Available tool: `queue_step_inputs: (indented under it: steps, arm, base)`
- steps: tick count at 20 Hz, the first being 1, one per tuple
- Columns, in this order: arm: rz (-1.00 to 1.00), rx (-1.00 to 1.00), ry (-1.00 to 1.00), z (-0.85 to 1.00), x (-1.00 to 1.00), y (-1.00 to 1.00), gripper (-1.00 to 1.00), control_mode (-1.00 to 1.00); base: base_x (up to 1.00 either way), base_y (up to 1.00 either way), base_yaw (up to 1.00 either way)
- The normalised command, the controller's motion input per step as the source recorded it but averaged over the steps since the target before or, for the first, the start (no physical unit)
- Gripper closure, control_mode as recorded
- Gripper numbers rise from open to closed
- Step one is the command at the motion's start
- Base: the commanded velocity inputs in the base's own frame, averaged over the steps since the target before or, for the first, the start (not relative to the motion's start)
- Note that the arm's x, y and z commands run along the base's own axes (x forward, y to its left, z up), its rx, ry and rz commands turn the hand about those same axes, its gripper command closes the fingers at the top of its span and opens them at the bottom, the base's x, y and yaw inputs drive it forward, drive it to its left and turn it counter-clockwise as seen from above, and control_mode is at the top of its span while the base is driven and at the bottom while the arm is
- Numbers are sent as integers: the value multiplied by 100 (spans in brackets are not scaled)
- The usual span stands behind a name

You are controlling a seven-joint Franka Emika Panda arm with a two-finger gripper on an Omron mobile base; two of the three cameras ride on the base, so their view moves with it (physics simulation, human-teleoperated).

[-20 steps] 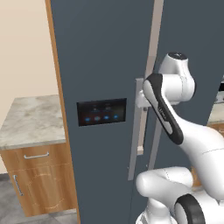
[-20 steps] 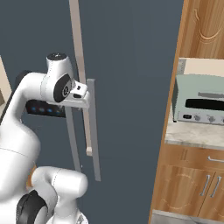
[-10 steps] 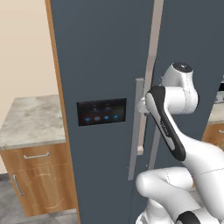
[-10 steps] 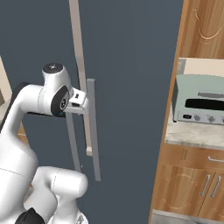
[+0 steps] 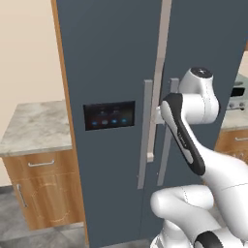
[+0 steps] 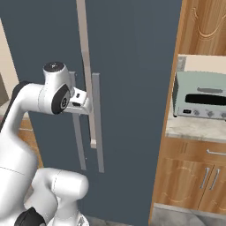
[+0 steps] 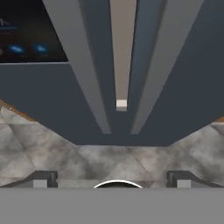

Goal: Open the freezer door, pick up the ice cube tray from the freezer, and place it on the dining counter.

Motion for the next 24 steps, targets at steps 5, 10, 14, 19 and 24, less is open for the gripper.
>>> queue_step_inputs:
  steps: [5,10,14,19,24]
  arm:
    - [0,0,0,0,0,0,-100,100]
    - [0,0,0,0,0,0,-100,100]
    - [0,0,-1,0,1,2,-100,-100]
    - [1,0,-4,0,73,68,-100,-100]
    - [0,0,0,-6,100,44,-100,-100]
  base:
    - [-43,-35,0]
    - [-4,-29,0]
    - [0,-4,0]
    - [0,0,0]
    - [0,0,0]
